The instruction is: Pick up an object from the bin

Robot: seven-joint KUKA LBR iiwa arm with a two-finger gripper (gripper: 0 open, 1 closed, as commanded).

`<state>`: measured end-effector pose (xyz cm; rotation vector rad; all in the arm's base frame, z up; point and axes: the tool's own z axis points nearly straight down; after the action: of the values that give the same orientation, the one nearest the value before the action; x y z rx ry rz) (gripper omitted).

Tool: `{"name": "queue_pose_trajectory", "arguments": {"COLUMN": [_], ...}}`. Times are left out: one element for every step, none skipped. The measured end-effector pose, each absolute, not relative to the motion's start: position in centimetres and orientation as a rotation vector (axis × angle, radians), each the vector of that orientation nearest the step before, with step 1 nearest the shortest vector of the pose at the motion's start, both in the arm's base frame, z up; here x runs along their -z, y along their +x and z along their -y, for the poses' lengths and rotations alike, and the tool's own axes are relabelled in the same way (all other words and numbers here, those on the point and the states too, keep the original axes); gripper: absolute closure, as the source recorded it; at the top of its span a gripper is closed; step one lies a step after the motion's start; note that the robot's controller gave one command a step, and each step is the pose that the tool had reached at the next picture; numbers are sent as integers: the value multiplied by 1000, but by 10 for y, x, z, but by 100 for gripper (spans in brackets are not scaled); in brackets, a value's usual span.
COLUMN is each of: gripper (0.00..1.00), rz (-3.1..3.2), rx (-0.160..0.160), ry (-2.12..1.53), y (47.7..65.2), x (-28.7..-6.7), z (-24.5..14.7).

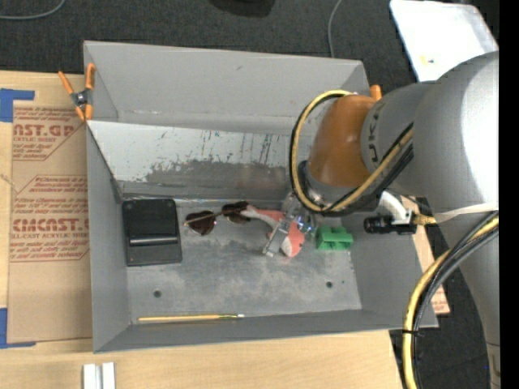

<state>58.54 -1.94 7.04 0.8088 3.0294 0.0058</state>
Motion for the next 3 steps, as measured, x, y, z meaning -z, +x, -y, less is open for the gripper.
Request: {"name": "queue_pose_trajectory", "arguments": {"gripper": [0, 100, 100], "rz": [-3005, -2998, -2999], "rx": [-7, -6, -6], "ry": [887, 909, 909], "y": [589, 592, 592], "x": [-70, -70, -70], "z": [38, 46, 46]}}
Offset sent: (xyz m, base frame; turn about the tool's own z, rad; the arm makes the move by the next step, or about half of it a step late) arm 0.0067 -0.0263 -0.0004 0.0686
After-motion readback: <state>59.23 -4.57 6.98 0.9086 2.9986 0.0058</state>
